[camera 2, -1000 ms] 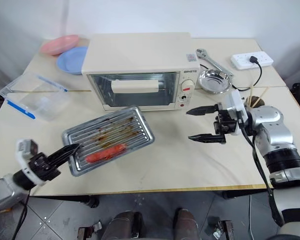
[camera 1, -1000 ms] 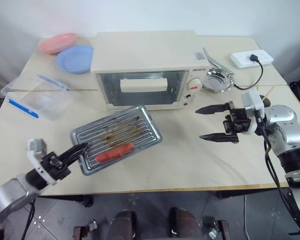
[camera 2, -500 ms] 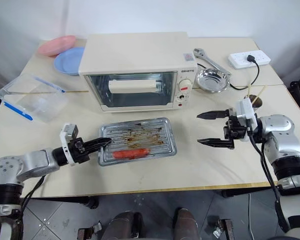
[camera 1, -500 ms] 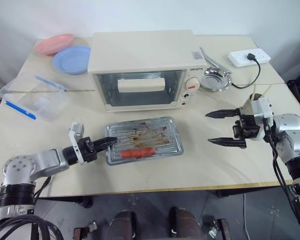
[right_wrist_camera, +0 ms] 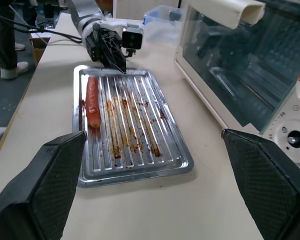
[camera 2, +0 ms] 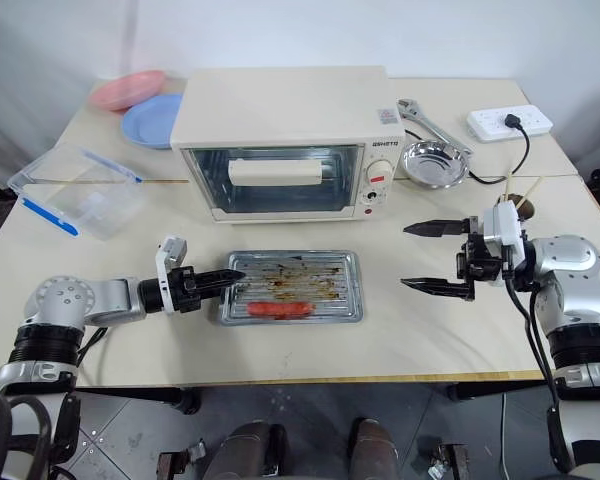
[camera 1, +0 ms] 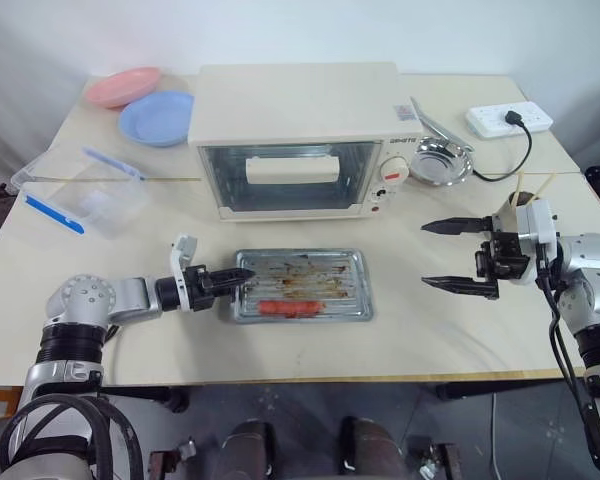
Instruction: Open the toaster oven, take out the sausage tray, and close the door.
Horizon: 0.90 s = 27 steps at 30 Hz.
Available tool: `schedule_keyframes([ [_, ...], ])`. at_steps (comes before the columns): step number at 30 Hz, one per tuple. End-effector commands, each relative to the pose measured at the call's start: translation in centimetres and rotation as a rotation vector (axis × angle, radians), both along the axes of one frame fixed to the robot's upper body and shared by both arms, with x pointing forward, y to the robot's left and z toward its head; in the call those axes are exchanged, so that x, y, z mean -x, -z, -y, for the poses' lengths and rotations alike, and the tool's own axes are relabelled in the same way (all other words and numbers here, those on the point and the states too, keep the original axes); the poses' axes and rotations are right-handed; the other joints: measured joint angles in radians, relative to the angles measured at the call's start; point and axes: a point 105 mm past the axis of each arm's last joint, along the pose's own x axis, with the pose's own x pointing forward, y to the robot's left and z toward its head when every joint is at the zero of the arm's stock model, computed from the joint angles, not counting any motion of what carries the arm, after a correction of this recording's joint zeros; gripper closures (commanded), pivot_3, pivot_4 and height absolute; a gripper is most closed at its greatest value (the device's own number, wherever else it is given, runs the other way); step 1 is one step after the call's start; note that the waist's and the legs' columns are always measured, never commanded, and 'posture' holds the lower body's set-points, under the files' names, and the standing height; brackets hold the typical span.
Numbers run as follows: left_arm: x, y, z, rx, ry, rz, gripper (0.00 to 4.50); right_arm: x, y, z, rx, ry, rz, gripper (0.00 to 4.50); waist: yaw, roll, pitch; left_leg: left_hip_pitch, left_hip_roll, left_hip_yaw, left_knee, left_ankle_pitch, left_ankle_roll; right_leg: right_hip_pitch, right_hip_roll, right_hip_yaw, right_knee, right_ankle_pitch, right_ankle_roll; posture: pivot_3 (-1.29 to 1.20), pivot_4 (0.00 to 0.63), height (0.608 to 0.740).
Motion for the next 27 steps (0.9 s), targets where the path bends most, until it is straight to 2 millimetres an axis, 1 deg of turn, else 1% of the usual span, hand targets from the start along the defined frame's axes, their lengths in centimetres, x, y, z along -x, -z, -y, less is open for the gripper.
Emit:
schedule_keyframes([
  [1, 0.0, 0.0, -0.6, -0.017, 0.007, -0.005, 1.72, 0.8, -0.9, 0.1, 0.001, -0.049, 0.036, 0.0, 0.0, 0.0, 0.0, 0.0, 0.0, 0.0, 0.0, 0.0, 0.0, 0.0, 0.0, 0.0, 0.0, 0.0, 0.0, 0.0, 0.15, 0.74],
  [4, 0.1, -0.6, -1.7, -0.044, 0.008, 0.012, 0.88, 0.8, -0.8, -0.1, -0.001, -0.052, 0.033, 0.0, -0.002, 0.0, 0.0, 0.0, 0.0, 0.0, 0.001, 0.0, 0.0, 0.0, 0.0, 0.0, 0.001, 0.0, 0.0, 0.0, 0.15, 0.74],
  [6, 0.2, -1.0, -2.3, -0.062, 0.009, 0.023, 0.22, 0.8, -0.8, -0.1, -0.001, -0.053, 0.032, 0.0, -0.008, 0.0, 0.0, 0.001, 0.0, 0.0, 0.001, 0.0, 0.0, 0.0, 0.0, 0.0, 0.002, 0.0, 0.0, 0.0, 0.15, 0.74],
  [7, 0.3, -1.3, -2.8, -0.073, 0.01, 0.03, 0.01, 0.8, -0.8, -0.2, -0.001, -0.053, 0.031, 0.0, -0.014, 0.0, 0.0, 0.001, 0.0, 0.0, 0.001, 0.0, 0.0, 0.0, 0.0, 0.0, 0.002, 0.0, 0.0, 0.0, 0.15, 0.74],
  [8, 0.4, -1.7, -3.3, -0.092, 0.01, 0.044, 0.01, 0.7, -0.8, -0.2, -0.002, -0.054, 0.031, 0.0, -0.021, 0.0, 0.0, 0.001, 0.001, 0.0, 0.001, 0.0, 0.0, 0.0, 0.0, 0.0, 0.003, 0.0, 0.0, 0.0, 0.15, 0.74],
  [10, 0.5, -2.6, -4.8, -0.172, 0.007, 0.124, 0.01, 0.6, -0.8, -0.3, -0.003, -0.054, 0.029, 0.0, -0.032, 0.0, 0.0, 0.001, 0.001, 0.0, 0.0, 0.001, -0.001, -0.001, 0.0, 0.0, 0.004, 0.0, 0.0, 0.0, 0.15, 0.74],
  [12, 0.4, -3.5, -5.7, -0.224, 0.009, 0.181, 0.01, 0.4, -0.8, -0.4, -0.003, -0.052, 0.027, 0.0, -0.037, 0.0, 0.0, 0.001, 0.001, 0.001, -0.002, 0.001, -0.001, -0.003, 0.0, 0.0, 0.004, 0.0, 0.0, 0.0, 0.15, 0.74],
  [14, 0.3, -4.8, -7.0, -0.331, 0.028, 0.361, 0.01, 0.2, -0.6, -0.6, -0.006, -0.057, 0.02, 0.0, -0.039, -0.001, 0.0, 0.0, 0.001, 0.001, -0.002, 0.001, -0.001, -0.003, 0.0, 0.0, 0.003, 0.0, 0.0, 0.0, 0.15, 0.74],
  [16, 0.3, -5.6, -7.5, -0.402, 0.063, 0.516, 0.01, 0.2, -0.5, -0.8, -0.006, -0.06, 0.016, 0.0, -0.043, -0.001, 0.001, -0.001, 0.001, 0.002, -0.002, 0.001, -0.001, -0.004, 0.0, 0.0, 0.002, 0.0, 0.0, 0.0, 0.15, 0.74],
  [17, 0.0, -6.3, -7.8, -0.437, 0.043, 0.663, 0.01, 0.2, -0.4, -0.9, -0.004, -0.063, 0.012, 0.0, -0.043, -0.001, 0.001, -0.001, 0.001, 0.002, -0.002, 0.0, -0.001, -0.004, 0.0, 0.0, 0.001, 0.0, 0.0, 0.0, 0.15, 0.74],
  [18, -0.1, -6.9, -8.1, -0.462, 0.024, 0.767, 0.01, 0.2, -0.2, -1.0, -0.001, -0.067, 0.009, 0.0, -0.043, -0.001, 0.001, -0.001, 0.001, 0.002, -0.002, 0.0, -0.001, -0.004, 0.0, 0.0, 0.001, 0.0, 0.0, 0.0, 0.15, 0.74],
  [19, 0.3, -7.1, -8.4, -0.51, 0.041, 0.896, 0.01, 0.2, 0.2, -1.2, 0.012, -0.069, 0.003, 0.0, -0.044, -0.001, 0.001, -0.001, 0.001, 0.002, -0.002, 0.0, -0.001, -0.004, 0.0, 0.0, 0.0, 0.0, 0.0, 0.0, 0.15, 0.74],
  [20, 0.8, -7.1, -8.6, -0.543, 0.062, 0.973, 0.01, 0.1, 0.4, -1.3, 0.021, -0.071, 0.0, 0.0, -0.046, -0.001, 0.001, -0.002, 0.001, 0.002, -0.002, 0.0, -0.001, -0.004, 0.0, 0.0, 0.0, 0.0, 0.0, 0.0, 0.15, 0.74],
  [22, 2.2, -5.5, -9.3, -0.65, 0.197, 1.056, 0.01, 0.3, 1.6, -1.3, 0.084, -0.079, 0.004, 0.0, -0.048, -0.001, 0.001, -0.002, 0.001, 0.002, -0.002, 0.0, -0.001, -0.004, 0.0, 0.0, 0.0, 0.0, 0.0, 0.0, 0.15, 0.74],
  [24, 3.0, -4.2, -10.4, -0.727, 0.26, 1.061, 0.01, 0.3, 2.5, -1.3, 0.127, -0.081, 0.008, 0.0, -0.049, -0.001, 0.001, -0.002, 0.001, 0.003, -0.003, 0.0, -0.001, -0.005, 0.0, 0.0, 0.0, 0.0, 0.0, 0.0, 0.15, 0.74],
  [27, 3.8, -3.1, -12.0, -0.786, 0.304, 1.062, 0.01, 0.2, 3.3, -1.2, 0.156, -0.077, 0.02, 0.0, -0.049, -0.001, 0.001, -0.002, 0.002, 0.006, -0.002, -0.001, 0.0, -0.008, -0.001, 0.0, 0.002, 0.0, 0.0, 0.0, 0.15, 0.74],
])
